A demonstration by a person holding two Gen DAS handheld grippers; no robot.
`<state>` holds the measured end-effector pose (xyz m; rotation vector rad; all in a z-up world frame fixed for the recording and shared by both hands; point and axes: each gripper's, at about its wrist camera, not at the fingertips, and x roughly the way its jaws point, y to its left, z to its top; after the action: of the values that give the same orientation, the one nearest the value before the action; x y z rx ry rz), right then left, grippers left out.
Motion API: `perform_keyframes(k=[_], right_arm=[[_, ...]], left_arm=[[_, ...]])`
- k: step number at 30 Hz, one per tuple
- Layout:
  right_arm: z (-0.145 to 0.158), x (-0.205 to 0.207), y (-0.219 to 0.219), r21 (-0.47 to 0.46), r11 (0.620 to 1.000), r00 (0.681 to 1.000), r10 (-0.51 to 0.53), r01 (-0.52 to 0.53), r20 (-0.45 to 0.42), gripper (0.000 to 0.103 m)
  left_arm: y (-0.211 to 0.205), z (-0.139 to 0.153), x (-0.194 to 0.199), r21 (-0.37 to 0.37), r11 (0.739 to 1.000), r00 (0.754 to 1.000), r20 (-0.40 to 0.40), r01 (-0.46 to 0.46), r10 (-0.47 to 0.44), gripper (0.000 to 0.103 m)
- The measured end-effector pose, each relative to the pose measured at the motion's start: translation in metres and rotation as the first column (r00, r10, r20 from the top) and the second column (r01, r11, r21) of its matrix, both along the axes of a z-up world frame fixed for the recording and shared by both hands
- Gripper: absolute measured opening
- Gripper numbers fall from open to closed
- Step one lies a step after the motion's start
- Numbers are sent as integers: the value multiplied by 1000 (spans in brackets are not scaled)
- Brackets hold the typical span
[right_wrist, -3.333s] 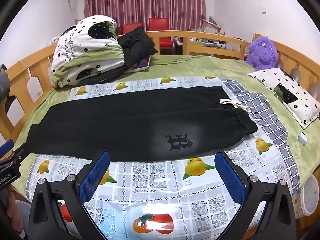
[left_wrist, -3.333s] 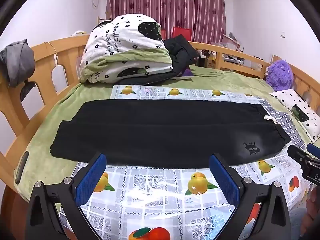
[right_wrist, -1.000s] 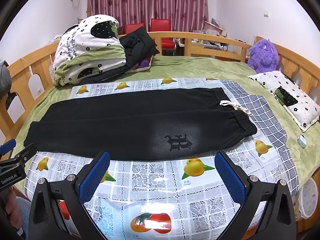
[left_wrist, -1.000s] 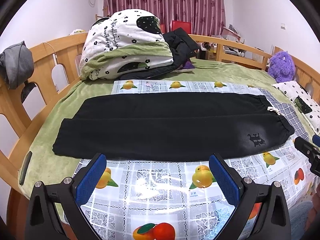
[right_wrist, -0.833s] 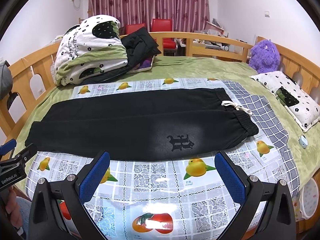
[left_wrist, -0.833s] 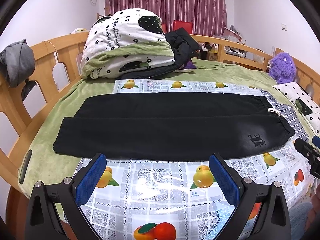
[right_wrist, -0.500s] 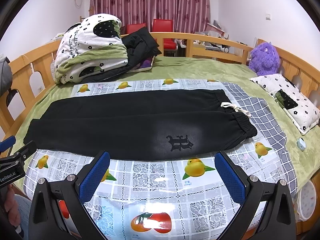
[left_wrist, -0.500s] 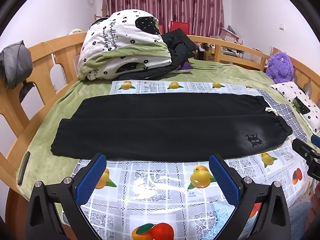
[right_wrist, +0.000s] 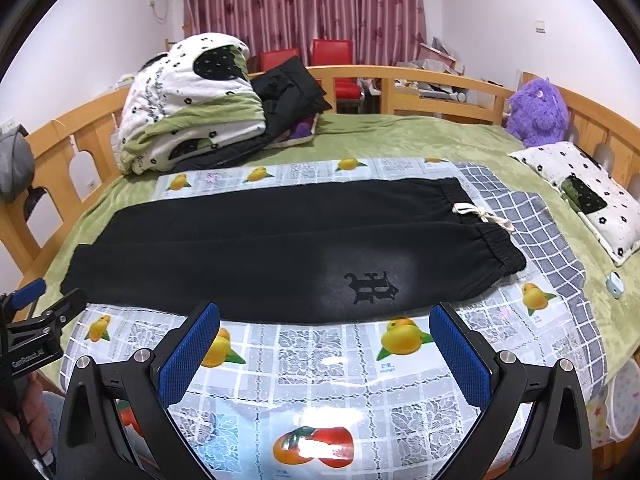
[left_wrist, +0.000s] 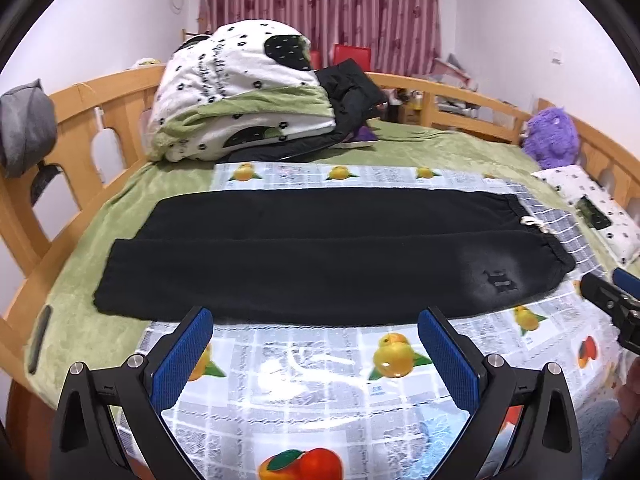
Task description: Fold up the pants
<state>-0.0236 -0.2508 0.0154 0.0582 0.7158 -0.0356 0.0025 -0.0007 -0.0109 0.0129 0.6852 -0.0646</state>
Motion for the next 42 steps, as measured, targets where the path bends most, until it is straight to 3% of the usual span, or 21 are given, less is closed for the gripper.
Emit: perform_keyframes(k=[7, 9, 14, 18, 20, 24, 27, 32, 36, 42], right_arm=[[6, 5, -6, 71, 997, 999, 23, -26, 43, 101], [14, 8, -7, 45, 998, 997, 35, -38, 62, 95], [44, 19, -20, -32, 996, 990, 83, -80, 111, 95], [56, 36, -48, -87, 996, 990, 32, -20, 136, 95], [53, 47, -71, -44, 999, 994, -4, 9, 105, 95], [23, 67, -115, 33, 998, 997, -60, 58, 51, 87], [-8, 77, -136, 79, 995, 998, -56, 56, -10, 75], [-68, 88, -167, 129, 987, 990, -82, 96, -110, 74], [-112, 91, -181, 163, 977, 977, -109, 140, -185, 74], [-150, 93, -196, 227, 947, 953, -169, 227, -250, 74]], left_arm=[[12, 15, 16, -63, 998, 1000, 3, -11, 11, 102], [16, 24, 22, -51, 999, 1000, 9, -6, 6, 102], [45, 40, 38, -52, 999, 1000, 3, -14, 14, 102], [78, 32, 54, -62, 995, 997, -25, -73, 72, 102], [96, 18, 62, -86, 992, 994, -61, -96, 91, 98], [130, -18, 73, -154, 974, 980, -131, -169, 150, 90], [151, -49, 78, -230, 951, 968, -186, -207, 165, 89], [173, -96, 83, -253, 931, 950, -235, -263, 205, 86], [185, -124, 92, -314, 908, 942, -274, -276, 192, 82], [197, -157, 112, -302, 893, 921, -307, -332, 239, 71]])
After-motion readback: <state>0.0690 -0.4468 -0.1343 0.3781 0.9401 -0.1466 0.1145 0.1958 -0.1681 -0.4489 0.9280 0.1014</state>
